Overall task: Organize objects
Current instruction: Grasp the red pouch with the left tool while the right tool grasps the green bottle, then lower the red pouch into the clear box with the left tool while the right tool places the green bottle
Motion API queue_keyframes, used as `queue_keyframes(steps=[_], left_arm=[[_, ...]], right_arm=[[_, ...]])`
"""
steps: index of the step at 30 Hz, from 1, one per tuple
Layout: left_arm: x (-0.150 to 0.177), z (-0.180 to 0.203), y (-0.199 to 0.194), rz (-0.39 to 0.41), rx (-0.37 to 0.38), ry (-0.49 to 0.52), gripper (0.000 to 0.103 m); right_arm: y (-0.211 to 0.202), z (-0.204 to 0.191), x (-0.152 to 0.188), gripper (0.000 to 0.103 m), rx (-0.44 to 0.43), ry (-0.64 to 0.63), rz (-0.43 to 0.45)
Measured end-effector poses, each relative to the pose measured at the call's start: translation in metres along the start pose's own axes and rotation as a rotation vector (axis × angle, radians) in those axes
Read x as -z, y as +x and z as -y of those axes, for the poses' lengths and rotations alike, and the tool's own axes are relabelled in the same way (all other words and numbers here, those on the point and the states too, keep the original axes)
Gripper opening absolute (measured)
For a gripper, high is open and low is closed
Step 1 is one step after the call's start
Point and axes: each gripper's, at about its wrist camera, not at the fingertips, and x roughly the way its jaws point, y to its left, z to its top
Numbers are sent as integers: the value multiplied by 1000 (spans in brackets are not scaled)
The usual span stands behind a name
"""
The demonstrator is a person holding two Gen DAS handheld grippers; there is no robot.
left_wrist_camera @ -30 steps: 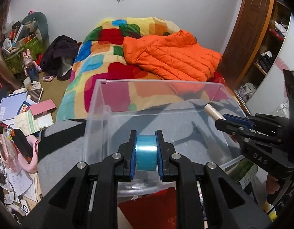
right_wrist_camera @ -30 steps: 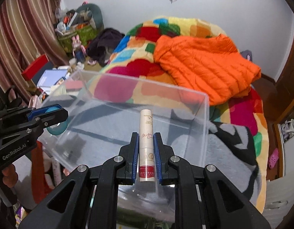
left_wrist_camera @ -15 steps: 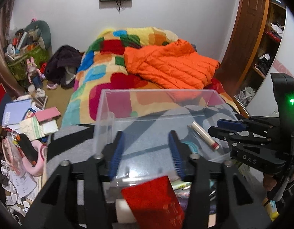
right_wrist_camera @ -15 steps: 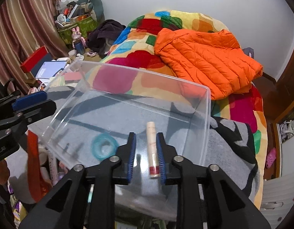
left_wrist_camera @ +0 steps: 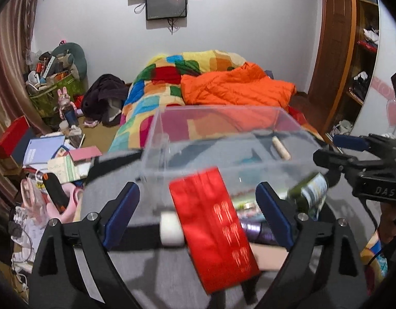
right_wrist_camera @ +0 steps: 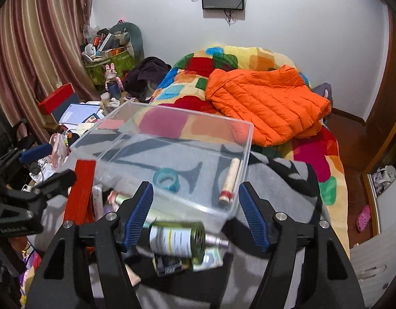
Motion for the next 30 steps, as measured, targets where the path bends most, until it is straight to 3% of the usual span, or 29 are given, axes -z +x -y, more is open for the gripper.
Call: queue_keyframes(steps=[8,12,17,18,24,27,29,30], left_arm=[[41,3,13,-72,11,-48,96],[53,-1,18,-105,56,-108,96],[64,-1,20,-94,63,-134,95],[65,0,19,-89,66,-138,94],[69,5,15,-86,83,-133,61],[72,5,9,-70,66,-136,60],[74,4,1,-51,53,-131,59],[75,3,-2,-44,49,-130,58]], right_arm=[[5,-7,31,71,7,17,-20],[19,-2,41,71,-10,60,-59],[23,-2,45,71,-39,100,-48],[23,-4,45,71,-35,93,-45],[25,-15,44,71,-52,57,-52],[28,-17,44,70,-35,56,-51],[29,-17,45,53,-38,58,-52],[29,-17,45,54,-39,55,-53]])
